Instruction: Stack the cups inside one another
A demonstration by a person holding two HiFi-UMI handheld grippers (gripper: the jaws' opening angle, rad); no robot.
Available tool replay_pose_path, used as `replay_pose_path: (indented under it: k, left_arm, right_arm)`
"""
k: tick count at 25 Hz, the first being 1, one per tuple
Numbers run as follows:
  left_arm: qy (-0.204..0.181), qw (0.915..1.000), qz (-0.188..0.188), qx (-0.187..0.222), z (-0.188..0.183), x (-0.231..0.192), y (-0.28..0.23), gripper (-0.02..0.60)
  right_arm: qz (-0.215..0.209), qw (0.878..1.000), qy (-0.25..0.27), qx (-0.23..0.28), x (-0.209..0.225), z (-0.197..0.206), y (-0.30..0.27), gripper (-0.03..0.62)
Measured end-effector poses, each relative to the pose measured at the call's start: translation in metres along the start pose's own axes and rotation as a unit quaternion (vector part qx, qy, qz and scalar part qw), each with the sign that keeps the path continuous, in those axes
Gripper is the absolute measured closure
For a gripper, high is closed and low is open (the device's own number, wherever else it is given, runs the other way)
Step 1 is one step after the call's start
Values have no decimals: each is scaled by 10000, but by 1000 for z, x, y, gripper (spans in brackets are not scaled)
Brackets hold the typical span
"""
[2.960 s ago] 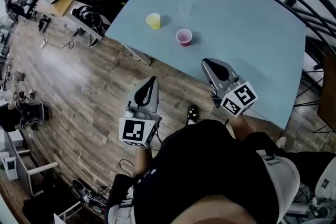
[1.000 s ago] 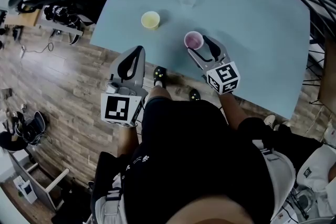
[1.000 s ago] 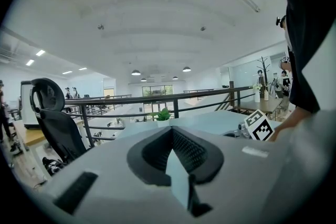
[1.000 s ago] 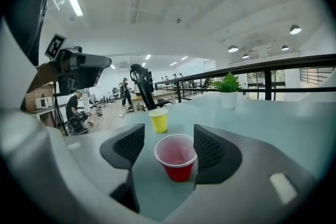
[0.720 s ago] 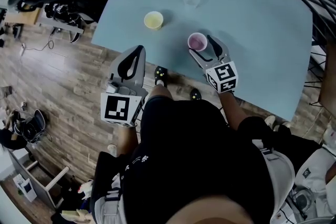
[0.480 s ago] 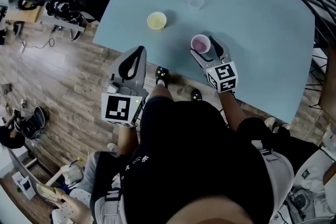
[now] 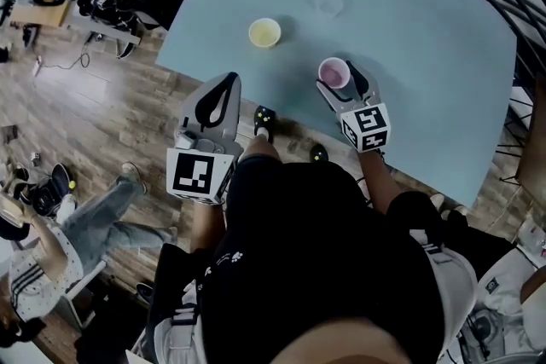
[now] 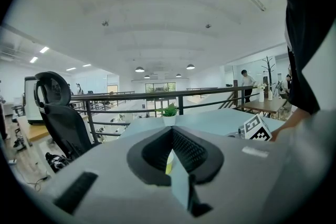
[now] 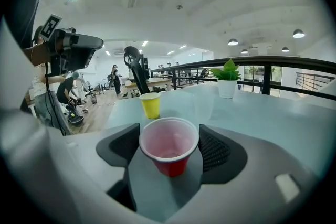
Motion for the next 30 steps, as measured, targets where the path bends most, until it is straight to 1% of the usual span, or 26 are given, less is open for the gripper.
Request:
replay_pose_path:
  k: [6,15,27,30]
  left_arm:
    - [50,10000,30,78,0,-11,3,594]
    - [134,9997,20,201,-3,-30,5,594]
    - [159,9995,3,266,-4,-76,23,594]
    - [98,9994,17,329,-6,-87,31,594]
  right_arm:
    - [0,10000,44,-4,-6,-11,-3,246]
    - [-112,9994,-35,324,-15,-52,-13,246]
    - [-238,9976,-83,641,-44,-102,-43,246]
    - [-233,9970,-108,735,-52,-116,-49,246]
Point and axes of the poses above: the fingertips, and each gripper's own axes: y backward along the fingers, x to its right, z out of its underside, the point moved 4 cm from there along y, backward along the fingers, and after that the axes turned 14 degrees about z, right-handed, at the moved point
